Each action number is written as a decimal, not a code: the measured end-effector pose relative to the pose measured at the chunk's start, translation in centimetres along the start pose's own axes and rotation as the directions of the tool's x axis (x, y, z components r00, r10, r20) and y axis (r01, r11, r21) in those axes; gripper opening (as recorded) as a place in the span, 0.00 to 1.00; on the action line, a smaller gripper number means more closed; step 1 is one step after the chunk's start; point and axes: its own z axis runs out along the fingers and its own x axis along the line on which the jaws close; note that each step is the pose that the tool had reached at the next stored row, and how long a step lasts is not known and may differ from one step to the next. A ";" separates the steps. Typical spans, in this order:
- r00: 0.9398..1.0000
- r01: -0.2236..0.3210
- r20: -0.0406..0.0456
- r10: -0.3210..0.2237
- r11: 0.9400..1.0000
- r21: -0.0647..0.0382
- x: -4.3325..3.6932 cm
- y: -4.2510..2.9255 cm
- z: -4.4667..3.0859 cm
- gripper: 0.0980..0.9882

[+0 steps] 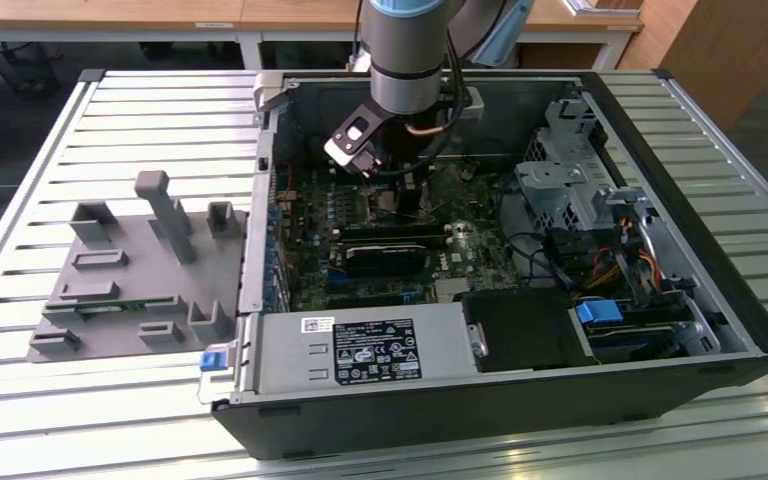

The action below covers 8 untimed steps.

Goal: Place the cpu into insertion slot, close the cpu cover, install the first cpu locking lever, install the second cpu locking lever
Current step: 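Place the cpu into insertion slot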

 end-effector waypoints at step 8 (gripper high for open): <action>1.000 0.000 0.000 0.000 1.000 0.002 0.00 0.06 -1.25 0.56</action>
